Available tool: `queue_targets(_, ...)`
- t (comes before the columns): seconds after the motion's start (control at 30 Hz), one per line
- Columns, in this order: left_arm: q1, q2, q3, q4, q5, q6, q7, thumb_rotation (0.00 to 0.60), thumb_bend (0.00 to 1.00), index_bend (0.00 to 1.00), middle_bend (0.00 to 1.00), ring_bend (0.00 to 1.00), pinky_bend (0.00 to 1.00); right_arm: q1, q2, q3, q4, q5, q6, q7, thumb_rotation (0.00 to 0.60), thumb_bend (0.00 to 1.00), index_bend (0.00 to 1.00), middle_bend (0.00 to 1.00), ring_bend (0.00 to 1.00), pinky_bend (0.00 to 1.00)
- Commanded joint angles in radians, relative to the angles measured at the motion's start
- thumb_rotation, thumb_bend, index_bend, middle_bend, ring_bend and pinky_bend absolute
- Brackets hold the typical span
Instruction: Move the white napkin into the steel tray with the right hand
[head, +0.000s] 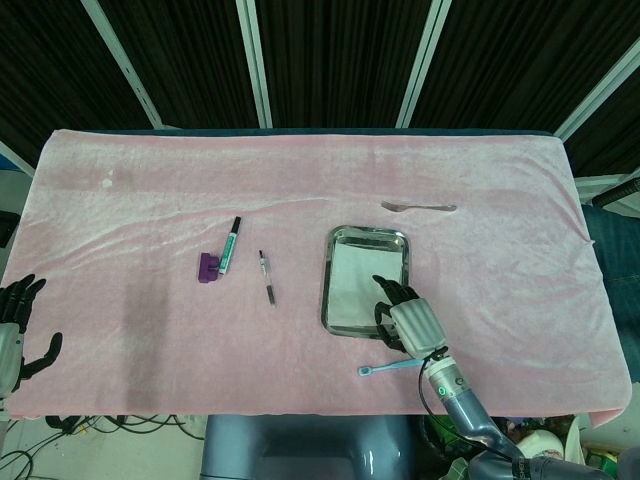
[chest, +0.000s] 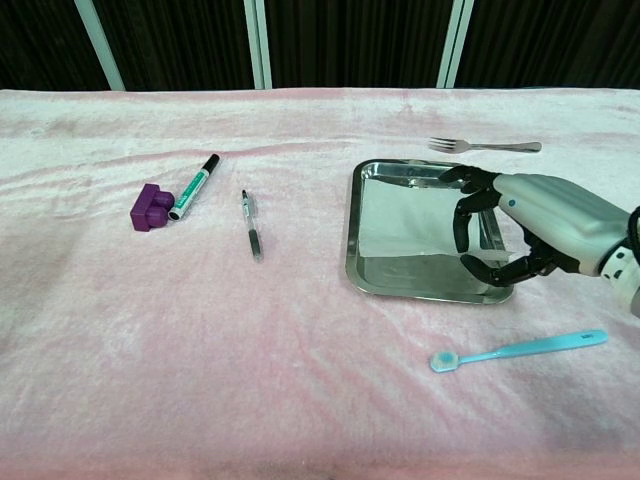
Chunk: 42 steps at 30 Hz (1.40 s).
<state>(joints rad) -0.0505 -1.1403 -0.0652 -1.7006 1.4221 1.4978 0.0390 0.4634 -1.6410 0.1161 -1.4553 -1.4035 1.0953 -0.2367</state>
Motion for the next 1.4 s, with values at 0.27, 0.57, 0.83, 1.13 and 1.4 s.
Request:
queue_targets(0.27, -0.001, 0.002, -0.001, 0.000, -0.001, -0.003, -0.003, 0.600, 0.41, 0.10, 0.03, 0.00, 0.02, 0.011, 0.003, 0.012, 0.053, 0.039, -0.011, 0.004, 0.600, 0.41, 0.68, 0.09, 0.14, 0.23)
queue_targets(0.57, -0.001, 0.001, -0.001, -0.001, -0.003, -0.002, 0.001, 0.600, 0.41, 0.10, 0.03, 0.00, 0.02, 0.013, 0.005, 0.003, 0.064, 0.051, -0.019, 0.028, 0.600, 0.41, 0.68, 0.09, 0.14, 0.23)
queue_targets(0.83, -0.002, 0.003, 0.000, -0.004, -0.007, -0.007, 0.003, 0.600, 0.41, 0.10, 0.03, 0.00, 0.02, 0.007, -0.020, 0.006, 0.035, 0.075, 0.007, -0.028, 0.600, 0.41, 0.68, 0.09, 0.14, 0.23)
queue_targets(1.13, -0.003, 0.003, 0.000, -0.003, -0.006, -0.008, 0.002, 0.600, 0.41, 0.10, 0.03, 0.00, 0.02, 0.003, -0.031, 0.020, -0.022, 0.139, 0.025, -0.139, 0.600, 0.41, 0.69, 0.09, 0.14, 0.23)
queue_targets(1.4, -0.004, 0.003, 0.000, -0.004, -0.008, -0.009, 0.003, 0.600, 0.41, 0.10, 0.03, 0.00, 0.02, 0.004, -0.040, 0.033, -0.064, 0.238, 0.033, -0.263, 0.600, 0.41, 0.69, 0.09, 0.14, 0.23)
